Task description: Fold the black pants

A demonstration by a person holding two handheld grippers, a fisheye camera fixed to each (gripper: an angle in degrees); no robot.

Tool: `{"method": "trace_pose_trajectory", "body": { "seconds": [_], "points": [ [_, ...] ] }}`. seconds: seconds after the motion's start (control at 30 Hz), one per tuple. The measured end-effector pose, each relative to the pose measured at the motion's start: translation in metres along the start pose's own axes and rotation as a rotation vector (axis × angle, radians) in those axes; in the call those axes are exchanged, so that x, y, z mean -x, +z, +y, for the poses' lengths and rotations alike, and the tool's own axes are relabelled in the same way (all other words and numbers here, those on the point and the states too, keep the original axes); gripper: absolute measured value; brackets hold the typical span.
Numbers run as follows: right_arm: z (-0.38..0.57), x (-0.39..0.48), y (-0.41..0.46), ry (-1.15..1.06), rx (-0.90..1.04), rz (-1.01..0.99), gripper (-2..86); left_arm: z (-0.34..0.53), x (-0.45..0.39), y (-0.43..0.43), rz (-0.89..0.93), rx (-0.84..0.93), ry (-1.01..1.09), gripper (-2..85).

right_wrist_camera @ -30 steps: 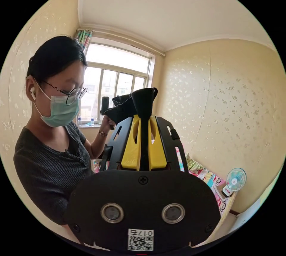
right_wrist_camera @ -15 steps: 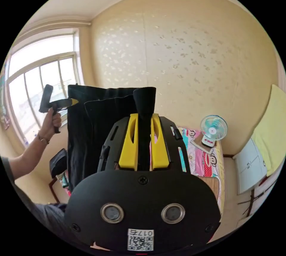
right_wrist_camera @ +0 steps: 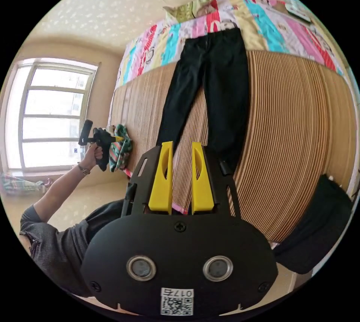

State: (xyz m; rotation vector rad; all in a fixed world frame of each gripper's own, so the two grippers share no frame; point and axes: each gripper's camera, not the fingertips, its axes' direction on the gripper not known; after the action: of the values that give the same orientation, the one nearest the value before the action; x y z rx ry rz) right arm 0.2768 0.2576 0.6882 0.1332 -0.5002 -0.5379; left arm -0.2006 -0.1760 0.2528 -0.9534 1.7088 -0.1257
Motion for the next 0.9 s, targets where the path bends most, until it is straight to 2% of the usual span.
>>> {"method": "trace_pose_trajectory", "body": {
  "seconds": [0.13,0.23,0.37,0.47,0.57,0.7,0.77,0.83,0.9],
  "points": [
    [0.075,-0.06,0.028,0.165,0.144,-0.073,7.7,0.008,0.057,0.043,-0.079,0.226,-0.03,11.3],
    [0.132,-0.092,0.032,0.272,0.233,-0.056,7.8,0.011,0.078,0.049,-0.049,0.303,-0.03,11.3],
    [0.195,-0.13,0.021,0.418,0.325,-0.069,8.0,0.012,0.104,0.027,-0.111,0.309,-0.126,12.0],
    [0.23,-0.15,-0.003,0.531,0.312,-0.119,8.2,0.019,0.135,-0.021,-0.189,0.184,-0.293,12.5],
    [0.252,-0.16,-0.026,0.58,0.301,-0.195,8.5,0.022,0.168,-0.05,-0.11,0.163,-0.396,12.7],
    [0.27,-0.158,-0.053,0.601,0.367,-0.171,9.7,0.012,0.202,-0.088,-0.024,0.155,-0.473,11.1],
    [0.273,-0.152,-0.062,0.581,0.403,-0.154,10.2,0.006,0.216,-0.101,0.027,0.203,-0.491,8.6],
    [0.276,-0.146,-0.071,0.552,0.43,-0.143,10.3,-0.001,0.228,-0.096,0.187,0.379,-0.461,4.9],
    [0.282,-0.14,-0.082,0.534,0.463,-0.127,10.4,-0.001,0.229,-0.098,0.309,0.434,-0.416,3.8]
  ]
}}
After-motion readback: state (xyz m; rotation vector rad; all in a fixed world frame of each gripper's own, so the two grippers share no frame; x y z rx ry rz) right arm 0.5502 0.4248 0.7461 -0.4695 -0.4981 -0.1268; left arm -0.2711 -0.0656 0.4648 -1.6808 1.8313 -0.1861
